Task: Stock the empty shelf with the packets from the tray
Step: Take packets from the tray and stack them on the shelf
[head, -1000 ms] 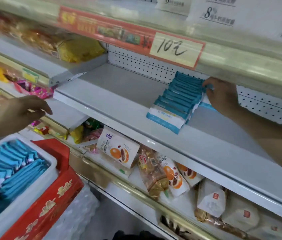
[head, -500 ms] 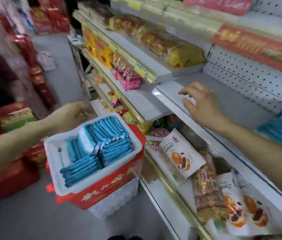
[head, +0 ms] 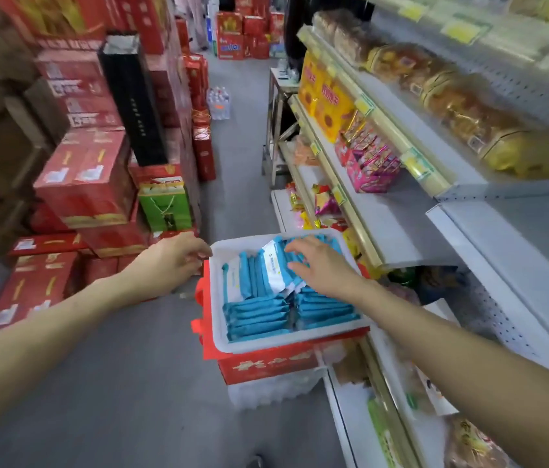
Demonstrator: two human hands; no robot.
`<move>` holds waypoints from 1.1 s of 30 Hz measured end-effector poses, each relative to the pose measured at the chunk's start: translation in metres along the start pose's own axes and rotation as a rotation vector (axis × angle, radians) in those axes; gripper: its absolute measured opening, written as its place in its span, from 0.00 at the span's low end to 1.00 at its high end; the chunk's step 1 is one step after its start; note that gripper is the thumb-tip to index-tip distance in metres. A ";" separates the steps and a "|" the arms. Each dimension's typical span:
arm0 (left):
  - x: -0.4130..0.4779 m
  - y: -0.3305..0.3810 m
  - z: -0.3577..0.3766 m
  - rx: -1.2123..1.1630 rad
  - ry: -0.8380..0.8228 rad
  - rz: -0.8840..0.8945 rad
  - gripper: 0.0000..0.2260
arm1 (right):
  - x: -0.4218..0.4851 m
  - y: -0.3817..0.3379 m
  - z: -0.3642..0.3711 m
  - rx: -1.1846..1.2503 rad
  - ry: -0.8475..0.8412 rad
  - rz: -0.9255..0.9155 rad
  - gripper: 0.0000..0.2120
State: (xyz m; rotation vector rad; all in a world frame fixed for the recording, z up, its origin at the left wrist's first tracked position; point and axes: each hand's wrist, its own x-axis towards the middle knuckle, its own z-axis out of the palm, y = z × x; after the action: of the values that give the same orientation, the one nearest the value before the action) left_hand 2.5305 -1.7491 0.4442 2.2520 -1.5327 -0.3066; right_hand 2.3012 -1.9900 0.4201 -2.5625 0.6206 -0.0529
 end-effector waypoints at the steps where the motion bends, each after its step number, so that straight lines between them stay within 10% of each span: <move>1: -0.005 -0.003 -0.001 -0.007 0.008 -0.012 0.11 | 0.007 -0.003 0.009 0.001 -0.039 0.027 0.17; 33: 0.040 -0.010 0.036 -0.029 -0.103 0.086 0.12 | 0.006 0.005 -0.016 -0.002 0.128 0.189 0.17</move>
State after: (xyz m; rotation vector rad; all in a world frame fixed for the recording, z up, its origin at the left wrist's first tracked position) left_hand 2.5392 -1.7899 0.4093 2.1713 -1.6607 -0.4227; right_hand 2.3021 -2.0037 0.4311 -2.5046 0.9091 -0.1524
